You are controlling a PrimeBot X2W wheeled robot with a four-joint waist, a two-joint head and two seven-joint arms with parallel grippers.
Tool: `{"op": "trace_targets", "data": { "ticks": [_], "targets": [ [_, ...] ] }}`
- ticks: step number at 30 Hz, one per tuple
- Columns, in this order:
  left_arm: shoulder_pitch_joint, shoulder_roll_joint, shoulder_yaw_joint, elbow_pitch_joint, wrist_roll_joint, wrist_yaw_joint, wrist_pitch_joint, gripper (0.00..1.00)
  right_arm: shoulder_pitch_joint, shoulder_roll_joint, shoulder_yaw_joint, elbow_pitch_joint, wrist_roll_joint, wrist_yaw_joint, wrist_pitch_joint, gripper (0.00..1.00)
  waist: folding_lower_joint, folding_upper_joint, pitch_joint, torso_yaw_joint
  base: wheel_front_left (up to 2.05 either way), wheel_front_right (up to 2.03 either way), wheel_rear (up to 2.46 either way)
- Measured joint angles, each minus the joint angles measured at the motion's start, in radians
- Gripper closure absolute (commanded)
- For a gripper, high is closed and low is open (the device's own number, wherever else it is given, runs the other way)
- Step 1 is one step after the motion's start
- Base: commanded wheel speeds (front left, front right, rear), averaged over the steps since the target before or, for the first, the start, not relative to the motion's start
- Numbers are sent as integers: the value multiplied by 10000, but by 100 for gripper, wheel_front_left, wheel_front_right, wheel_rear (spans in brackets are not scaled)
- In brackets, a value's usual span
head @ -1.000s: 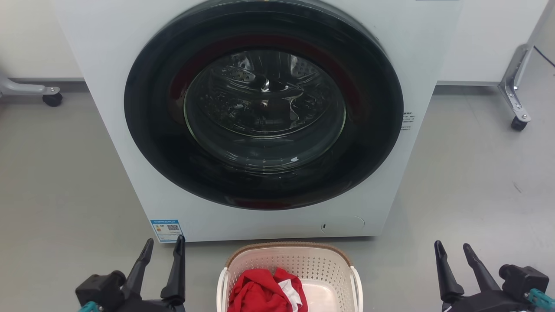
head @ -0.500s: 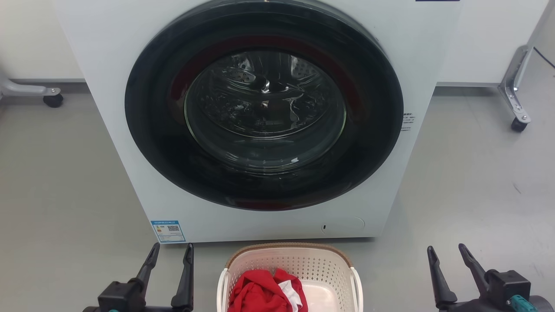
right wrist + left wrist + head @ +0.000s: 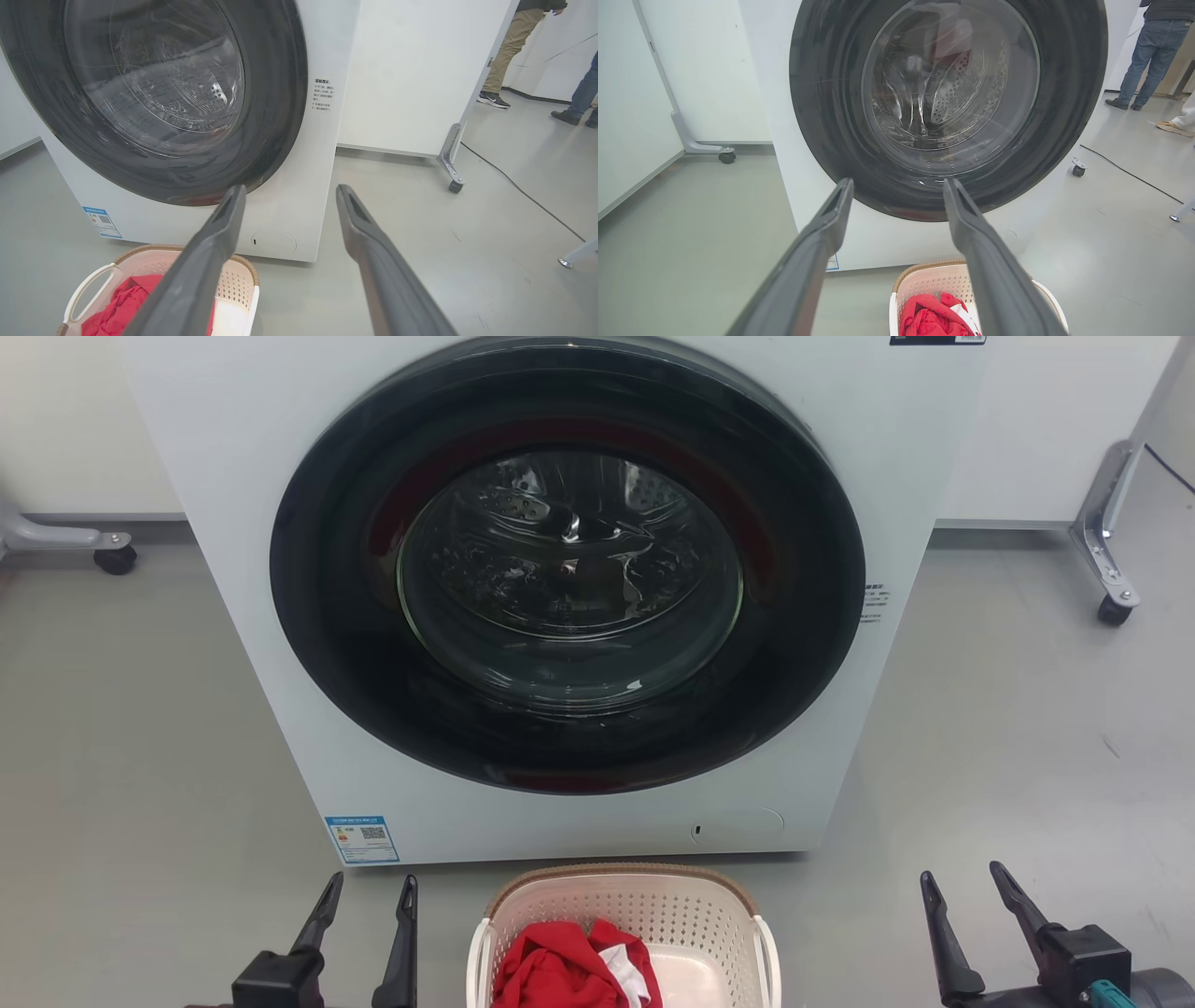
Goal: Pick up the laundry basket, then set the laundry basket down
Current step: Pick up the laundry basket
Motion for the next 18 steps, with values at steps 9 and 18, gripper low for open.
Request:
{"op": "trace_targets", "data": {
  "ticks": [9,18],
  "targets": [
    [13,-98,194,213,-2,58,224,0,6,50,-171,86,36,-4,0,0,0,0,-64,24,0,0,0],
    [112,-125,232,293,-2,90,380,0,13,138,-213,115,42,-4,0,0,0,0,-86,33,0,0,0]
  ]
}}
